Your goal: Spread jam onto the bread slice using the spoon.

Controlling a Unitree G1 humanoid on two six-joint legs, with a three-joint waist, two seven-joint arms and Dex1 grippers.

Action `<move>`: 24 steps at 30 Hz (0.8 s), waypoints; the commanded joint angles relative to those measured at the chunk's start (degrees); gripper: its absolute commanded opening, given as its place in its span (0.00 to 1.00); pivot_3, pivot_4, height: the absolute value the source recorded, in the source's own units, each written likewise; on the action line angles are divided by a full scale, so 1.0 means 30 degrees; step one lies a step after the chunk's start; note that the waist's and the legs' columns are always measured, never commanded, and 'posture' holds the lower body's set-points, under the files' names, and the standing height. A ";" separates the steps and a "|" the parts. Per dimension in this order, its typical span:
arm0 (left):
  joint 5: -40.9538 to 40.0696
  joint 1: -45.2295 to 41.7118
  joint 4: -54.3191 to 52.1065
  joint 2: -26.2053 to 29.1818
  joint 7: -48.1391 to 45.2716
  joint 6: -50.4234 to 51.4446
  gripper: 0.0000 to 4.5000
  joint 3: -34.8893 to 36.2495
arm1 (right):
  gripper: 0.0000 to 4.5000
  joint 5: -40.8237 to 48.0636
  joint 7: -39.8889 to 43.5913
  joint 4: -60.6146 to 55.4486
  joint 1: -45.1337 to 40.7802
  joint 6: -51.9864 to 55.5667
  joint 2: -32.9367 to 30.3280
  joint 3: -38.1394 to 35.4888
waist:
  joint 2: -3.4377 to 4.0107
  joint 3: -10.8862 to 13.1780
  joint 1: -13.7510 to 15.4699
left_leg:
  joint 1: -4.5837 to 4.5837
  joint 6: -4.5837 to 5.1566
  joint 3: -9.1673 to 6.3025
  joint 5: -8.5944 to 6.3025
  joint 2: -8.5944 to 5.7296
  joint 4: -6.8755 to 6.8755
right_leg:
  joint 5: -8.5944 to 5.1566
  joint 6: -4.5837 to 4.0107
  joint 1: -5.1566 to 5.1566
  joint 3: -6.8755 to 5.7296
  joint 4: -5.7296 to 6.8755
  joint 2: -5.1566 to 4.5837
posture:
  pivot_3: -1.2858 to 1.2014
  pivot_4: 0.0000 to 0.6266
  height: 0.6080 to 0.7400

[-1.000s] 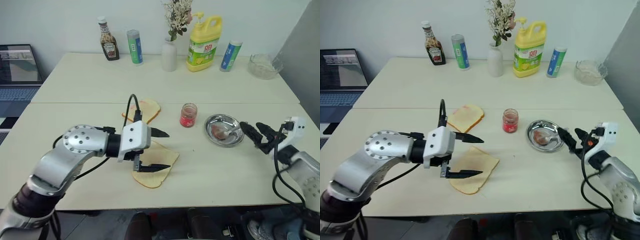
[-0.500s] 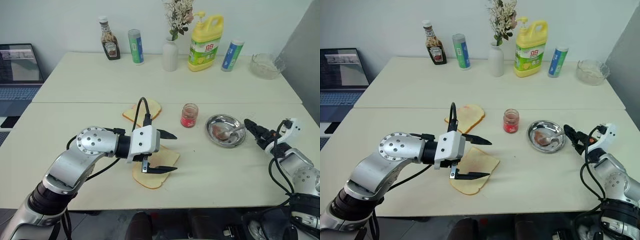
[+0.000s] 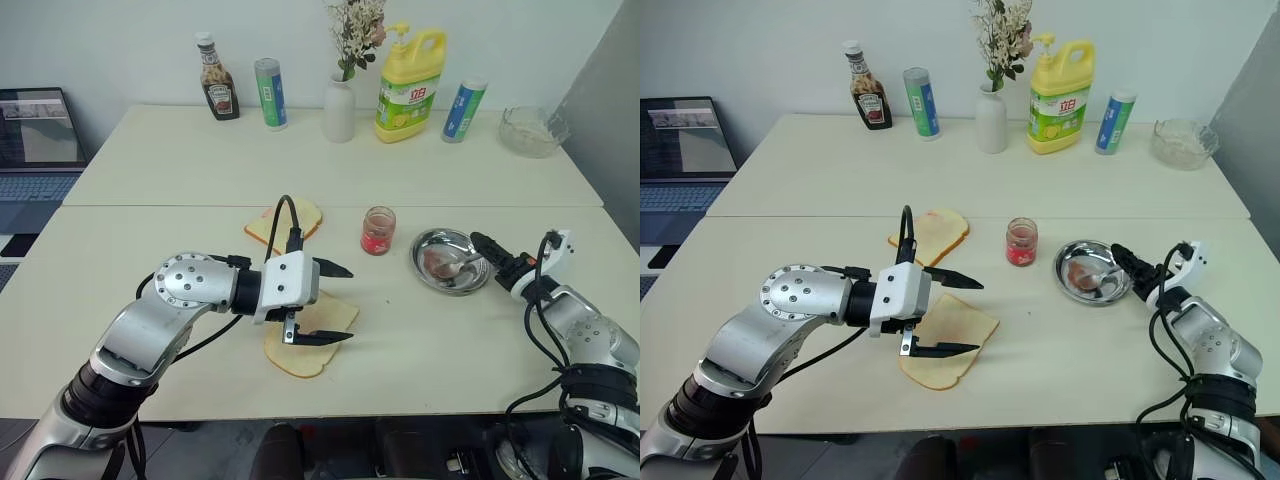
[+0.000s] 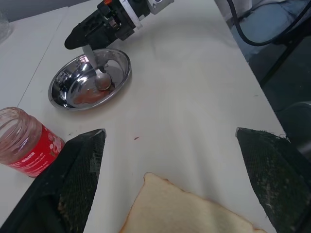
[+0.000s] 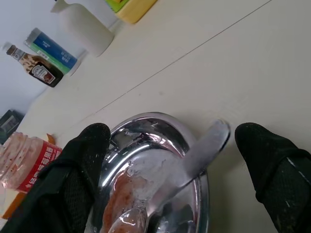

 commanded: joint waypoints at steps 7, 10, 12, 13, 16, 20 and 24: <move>-0.0021 -0.0162 -0.0318 -0.0117 0.0047 -0.0082 1.00 0.0230 | 0.42 -0.0159 0.0604 0.0025 -0.0273 -0.0644 -0.0101 -0.0277 | 0.0002 0.0001 0.0001 | 0.0001 0.0000 0.0002 0.0000 0.0000 0.0001 | 0.0000 0.0000 0.0000 0.0001 0.0000 -0.0001 | 0.52 0.24 1.00; 0.0015 -0.0293 -0.0191 -0.0177 0.0042 -0.0089 1.00 0.0182 | 0.19 -0.0158 0.0603 0.0037 -0.0236 -0.0733 -0.0140 -0.0361 | 0.0003 0.0001 0.0000 | 0.0001 0.0000 0.0002 0.0000 0.0002 0.0000 | 0.0000 0.0000 0.0000 0.0001 0.0001 0.0000 | 0.52 0.24 1.00; 0.0018 -0.0362 -0.0155 -0.0223 0.0032 -0.0058 1.00 0.0150 | 0.04 -0.0116 0.0612 -0.0007 -0.0156 -0.0767 -0.0148 -0.0408 | 0.0031 -0.0020 -0.0014 | 0.0003 0.0000 0.0003 0.0000 0.0002 0.0000 | 0.0000 0.0000 0.0000 0.0003 0.0001 0.0000 | 0.52 0.24 1.00; 0.0005 -0.0350 -0.0166 -0.0226 0.0021 -0.0043 1.00 0.0161 | 0.01 -0.0102 0.0617 -0.0069 -0.0094 -0.0764 -0.0135 -0.0419 | 0.0035 -0.0029 -0.0004 | 0.0017 0.0000 0.0004 0.0000 0.0002 0.0000 | 0.0001 0.0001 0.0015 0.0004 0.0001 0.0001 | 0.52 0.24 1.00; 0.0044 -0.0345 -0.0170 -0.0238 -0.0011 -0.0029 1.00 0.0168 | 0.00 -0.0244 0.0675 -0.0314 0.0137 -0.0954 -0.0066 -0.0391 | 0.0038 -0.0032 0.0031 | 0.0023 0.0000 -0.0007 0.0000 0.0001 0.0008 | 0.0005 0.0008 0.0030 -0.0004 0.0002 0.0001 | 0.52 0.24 1.00; 0.0016 -0.0346 -0.0262 -0.0249 -0.0013 0.0086 1.00 0.0157 | 0.00 -0.0599 0.0672 -0.0781 0.0547 -0.1384 0.0000 -0.0092 | 0.0041 -0.0035 0.0039 | 0.0022 0.0000 -0.0002 0.0000 -0.0007 0.0019 | 0.0012 0.0021 0.0039 0.0001 -0.0001 -0.0004 | 0.52 0.24 1.00; -0.0046 -0.0366 -0.0337 -0.0237 -0.0036 0.0210 1.00 0.0169 | 0.00 -0.0814 0.0605 -0.0704 0.0758 -0.1685 -0.0051 0.0066 | 0.0042 -0.0038 0.0038 | 0.0028 0.0001 -0.0006 0.0001 -0.0005 0.0019 | 0.0013 0.0023 0.0043 -0.0002 0.0000 -0.0003 | 0.52 0.24 1.00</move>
